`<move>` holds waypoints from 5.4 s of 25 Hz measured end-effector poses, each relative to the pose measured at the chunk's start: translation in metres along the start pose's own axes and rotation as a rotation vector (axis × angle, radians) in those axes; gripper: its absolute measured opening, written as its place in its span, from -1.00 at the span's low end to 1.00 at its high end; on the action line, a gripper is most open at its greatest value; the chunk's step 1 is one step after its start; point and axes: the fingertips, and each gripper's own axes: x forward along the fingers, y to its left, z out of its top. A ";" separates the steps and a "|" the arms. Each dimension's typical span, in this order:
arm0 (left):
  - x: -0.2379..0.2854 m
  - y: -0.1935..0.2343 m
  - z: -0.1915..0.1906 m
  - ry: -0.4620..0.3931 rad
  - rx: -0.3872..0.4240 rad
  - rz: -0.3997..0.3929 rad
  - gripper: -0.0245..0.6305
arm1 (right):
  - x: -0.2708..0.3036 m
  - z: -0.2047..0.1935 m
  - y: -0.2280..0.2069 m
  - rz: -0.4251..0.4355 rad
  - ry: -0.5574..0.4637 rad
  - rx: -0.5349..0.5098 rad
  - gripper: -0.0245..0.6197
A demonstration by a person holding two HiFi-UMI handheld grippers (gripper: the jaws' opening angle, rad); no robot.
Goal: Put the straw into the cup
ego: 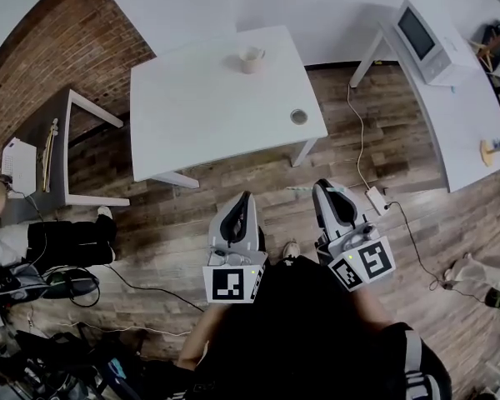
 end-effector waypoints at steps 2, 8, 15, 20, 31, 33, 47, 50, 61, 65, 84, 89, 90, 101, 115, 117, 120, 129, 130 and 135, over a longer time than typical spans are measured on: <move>0.016 0.016 0.004 -0.002 -0.022 -0.009 -0.91 | 0.021 0.000 -0.003 -0.015 0.004 -0.005 -0.85; 0.054 0.077 0.008 0.007 -0.041 -0.038 -0.91 | 0.086 0.007 -0.004 -0.063 0.002 -0.016 -0.85; 0.079 0.143 0.014 0.001 -0.059 -0.061 -0.91 | 0.156 0.012 0.013 -0.086 -0.001 -0.038 -0.85; 0.091 0.174 0.018 -0.010 -0.058 -0.087 -0.91 | 0.193 0.017 0.025 -0.102 -0.018 -0.034 -0.85; 0.119 0.198 0.016 -0.011 -0.089 -0.097 -0.91 | 0.226 0.021 0.019 -0.121 -0.022 -0.048 -0.85; 0.128 0.197 0.014 -0.003 -0.083 -0.101 -0.91 | 0.233 0.022 0.010 -0.119 -0.024 -0.044 -0.85; 0.224 0.194 0.015 0.016 -0.065 -0.101 -0.91 | 0.293 0.036 -0.057 -0.073 0.003 -0.028 -0.85; 0.243 0.197 0.012 0.028 -0.067 -0.107 -0.91 | 0.308 0.039 -0.071 -0.076 0.002 -0.024 -0.85; 0.297 0.203 -0.006 0.086 -0.076 -0.109 -0.91 | 0.345 0.029 -0.119 -0.092 0.032 0.011 -0.85; 0.315 0.206 -0.010 0.088 -0.102 -0.116 -0.91 | 0.360 0.024 -0.133 -0.093 0.051 0.020 -0.85; 0.396 0.224 -0.036 0.146 -0.106 -0.086 -0.91 | 0.423 0.000 -0.195 -0.088 0.116 0.072 -0.85; 0.411 0.230 -0.044 0.169 -0.110 -0.079 -0.91 | 0.438 -0.007 -0.209 -0.097 0.126 0.090 -0.85; 0.414 0.231 -0.045 0.172 -0.115 -0.078 -0.91 | 0.440 -0.009 -0.211 -0.099 0.128 0.093 -0.85; 0.433 0.231 -0.067 0.219 -0.136 -0.081 -0.91 | 0.461 -0.034 -0.231 -0.098 0.169 0.120 -0.85; 0.456 0.231 -0.090 0.252 -0.165 -0.060 -0.91 | 0.490 -0.070 -0.259 -0.095 0.208 0.148 -0.85; 0.458 0.230 -0.094 0.261 -0.162 -0.061 -0.91 | 0.492 -0.077 -0.261 -0.093 0.216 0.157 -0.85; 0.461 0.232 -0.098 0.269 -0.155 -0.055 -0.91 | 0.495 -0.087 -0.265 -0.091 0.229 0.169 -0.85; 0.469 0.241 -0.103 0.268 -0.144 -0.031 -0.91 | 0.505 -0.122 -0.279 -0.110 0.259 0.184 -0.85; 0.468 0.242 -0.105 0.272 -0.146 -0.029 -0.91 | 0.506 -0.126 -0.279 -0.111 0.262 0.187 -0.85; 0.467 0.246 -0.110 0.278 -0.151 -0.031 -0.91 | 0.508 -0.140 -0.276 -0.116 0.277 0.189 -0.85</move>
